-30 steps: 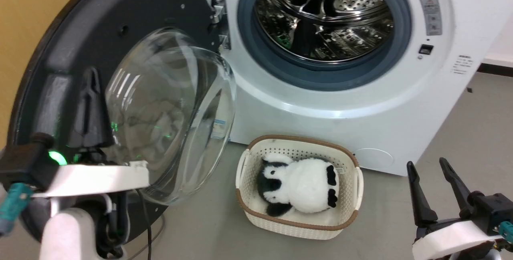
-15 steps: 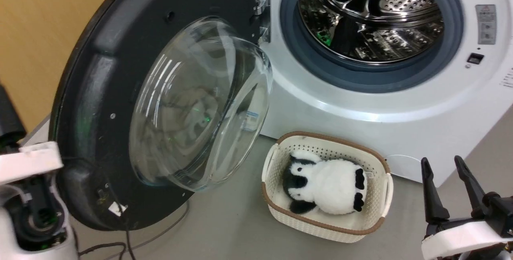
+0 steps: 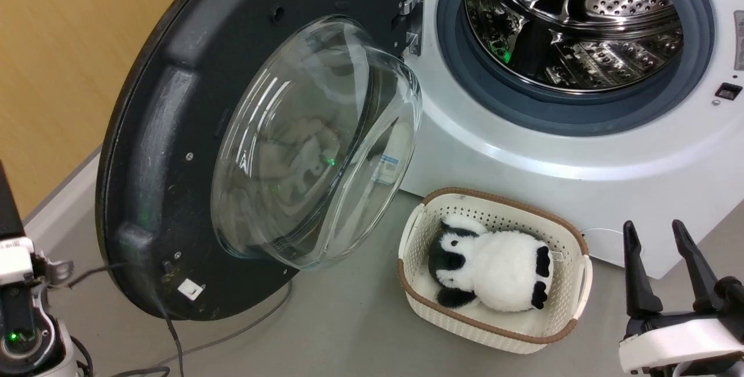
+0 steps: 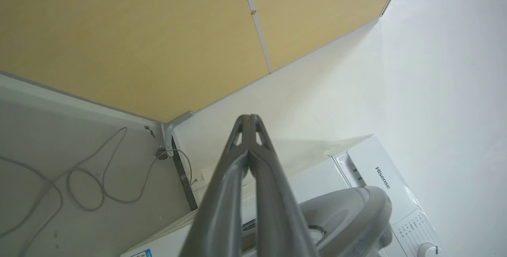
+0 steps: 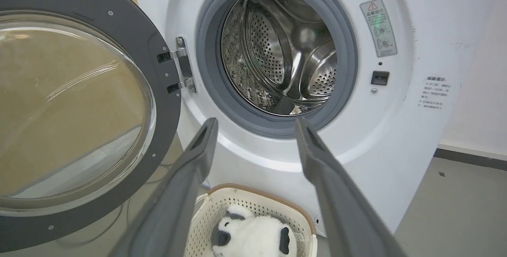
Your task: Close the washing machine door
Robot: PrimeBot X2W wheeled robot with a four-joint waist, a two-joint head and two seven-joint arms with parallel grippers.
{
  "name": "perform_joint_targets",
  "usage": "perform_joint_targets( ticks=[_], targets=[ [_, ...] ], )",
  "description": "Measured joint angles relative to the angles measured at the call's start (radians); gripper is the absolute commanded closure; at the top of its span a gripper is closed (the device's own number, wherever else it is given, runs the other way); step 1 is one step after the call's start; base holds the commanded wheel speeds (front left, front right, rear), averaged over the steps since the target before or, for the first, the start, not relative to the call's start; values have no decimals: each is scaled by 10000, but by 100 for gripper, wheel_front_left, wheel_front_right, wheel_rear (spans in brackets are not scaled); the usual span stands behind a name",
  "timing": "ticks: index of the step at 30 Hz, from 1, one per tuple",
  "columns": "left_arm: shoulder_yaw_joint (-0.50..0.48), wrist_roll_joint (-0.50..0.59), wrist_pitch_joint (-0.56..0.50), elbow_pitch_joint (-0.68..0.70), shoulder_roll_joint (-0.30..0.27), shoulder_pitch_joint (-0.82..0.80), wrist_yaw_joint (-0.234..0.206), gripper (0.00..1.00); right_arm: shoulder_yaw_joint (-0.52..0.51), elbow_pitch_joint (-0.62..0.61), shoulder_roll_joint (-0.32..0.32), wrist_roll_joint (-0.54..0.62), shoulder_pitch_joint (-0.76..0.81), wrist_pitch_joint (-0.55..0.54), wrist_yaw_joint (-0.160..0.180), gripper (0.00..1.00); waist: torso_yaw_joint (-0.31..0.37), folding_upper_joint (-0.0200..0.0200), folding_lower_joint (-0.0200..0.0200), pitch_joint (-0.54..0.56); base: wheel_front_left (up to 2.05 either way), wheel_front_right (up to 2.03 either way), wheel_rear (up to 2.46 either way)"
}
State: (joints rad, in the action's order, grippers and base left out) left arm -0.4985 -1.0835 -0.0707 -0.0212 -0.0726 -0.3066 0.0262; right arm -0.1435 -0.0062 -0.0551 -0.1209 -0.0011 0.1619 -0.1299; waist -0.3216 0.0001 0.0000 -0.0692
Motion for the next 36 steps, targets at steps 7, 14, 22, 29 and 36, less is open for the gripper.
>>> perform_joint_targets(
  ticks=[7, 14, 22, 29, 36],
  targets=[
    [-514, -1708, -1425, -1586, 2, 234, 566, 100, -153, 2, 2, -38, -31, 182, 0, 0, -163, 0, 0, -143, 0, 0, 0],
    [-491, -2763, -3095, -1707, 169, 506, 665, 100, -341, -4, 2, -125, -89, 355, 0, 0, -426, -1, 0, -343, 0, 0, 0],
    [525, -4163, -3954, -1879, 201, 996, 777, 100, -454, 4, 4, -228, -219, 529, 0, 0, -697, 0, 0, -387, 0, 0, 0],
    [1902, -5480, -4299, -1490, 176, 1786, 830, 100, -566, 8, 10, -376, -265, 694, 0, 0, -892, 0, 0, -464, 0, 0, 0],
    [4209, -6456, -4585, -314, 192, 2759, 915, 100, -734, 17, 12, -481, -352, 836, 0, 0, -1063, 0, 0, -595, 0, 0, 0]
  ],
)
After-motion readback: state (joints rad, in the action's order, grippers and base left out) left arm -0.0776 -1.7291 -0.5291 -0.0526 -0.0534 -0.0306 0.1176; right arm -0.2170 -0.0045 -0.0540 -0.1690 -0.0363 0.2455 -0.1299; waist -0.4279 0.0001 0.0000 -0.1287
